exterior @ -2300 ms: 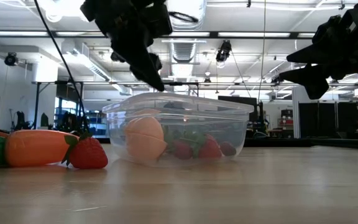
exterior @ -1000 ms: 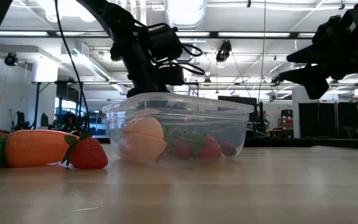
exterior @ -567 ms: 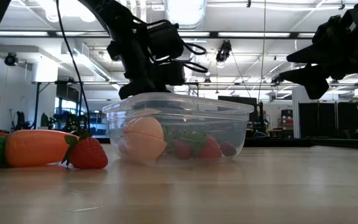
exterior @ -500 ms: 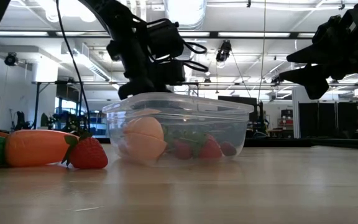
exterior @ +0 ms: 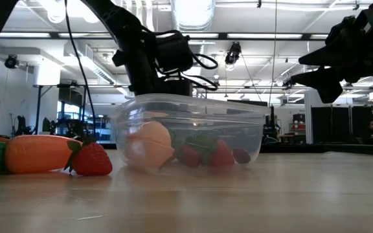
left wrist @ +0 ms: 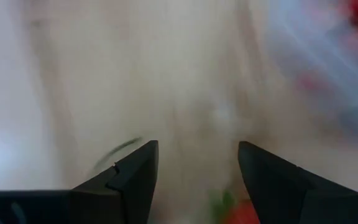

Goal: Pick and placing Produce into tupperware
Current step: Put the red strawberry into the transparent container

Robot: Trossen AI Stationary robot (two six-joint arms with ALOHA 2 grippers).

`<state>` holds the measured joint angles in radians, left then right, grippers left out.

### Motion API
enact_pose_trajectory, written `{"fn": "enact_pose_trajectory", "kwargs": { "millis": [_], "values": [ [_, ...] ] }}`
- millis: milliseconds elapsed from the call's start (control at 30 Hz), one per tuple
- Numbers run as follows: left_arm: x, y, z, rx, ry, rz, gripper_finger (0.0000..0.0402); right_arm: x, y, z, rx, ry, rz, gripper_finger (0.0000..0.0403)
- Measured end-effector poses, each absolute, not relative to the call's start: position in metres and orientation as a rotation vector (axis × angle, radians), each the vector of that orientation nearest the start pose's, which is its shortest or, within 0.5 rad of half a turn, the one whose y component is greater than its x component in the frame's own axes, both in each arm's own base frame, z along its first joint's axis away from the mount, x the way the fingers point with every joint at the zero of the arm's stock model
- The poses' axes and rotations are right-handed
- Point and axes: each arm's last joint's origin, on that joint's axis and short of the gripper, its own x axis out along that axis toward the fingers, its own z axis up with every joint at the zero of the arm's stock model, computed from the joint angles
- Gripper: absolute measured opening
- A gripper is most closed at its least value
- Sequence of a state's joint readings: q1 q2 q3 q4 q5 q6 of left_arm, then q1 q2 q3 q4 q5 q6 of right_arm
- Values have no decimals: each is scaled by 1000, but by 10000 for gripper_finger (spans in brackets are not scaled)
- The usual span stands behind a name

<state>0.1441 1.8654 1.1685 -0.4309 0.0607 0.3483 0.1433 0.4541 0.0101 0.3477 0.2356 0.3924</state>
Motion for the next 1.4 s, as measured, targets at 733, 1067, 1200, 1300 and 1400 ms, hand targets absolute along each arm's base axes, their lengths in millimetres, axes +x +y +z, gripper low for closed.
{"fn": "enact_pose_trajectory", "kwargs": {
  "millis": [733, 1067, 1200, 1300, 1400],
  "values": [
    [334, 70, 210, 150, 1098, 117, 207, 125, 11, 159, 374, 75, -109, 226],
    [330, 84, 204, 95, 1107, 100, 207, 125, 11, 159, 374, 76, -110, 226],
    [318, 72, 210, 54, 1163, -24, 207, 125, 11, 159, 374, 76, -110, 226],
    [308, 64, 206, -14, 1260, -67, 207, 125, 11, 159, 374, 75, -109, 226],
    [303, 55, 203, -29, 1289, -78, 207, 125, 11, 159, 374, 76, -109, 226]
  ]
}}
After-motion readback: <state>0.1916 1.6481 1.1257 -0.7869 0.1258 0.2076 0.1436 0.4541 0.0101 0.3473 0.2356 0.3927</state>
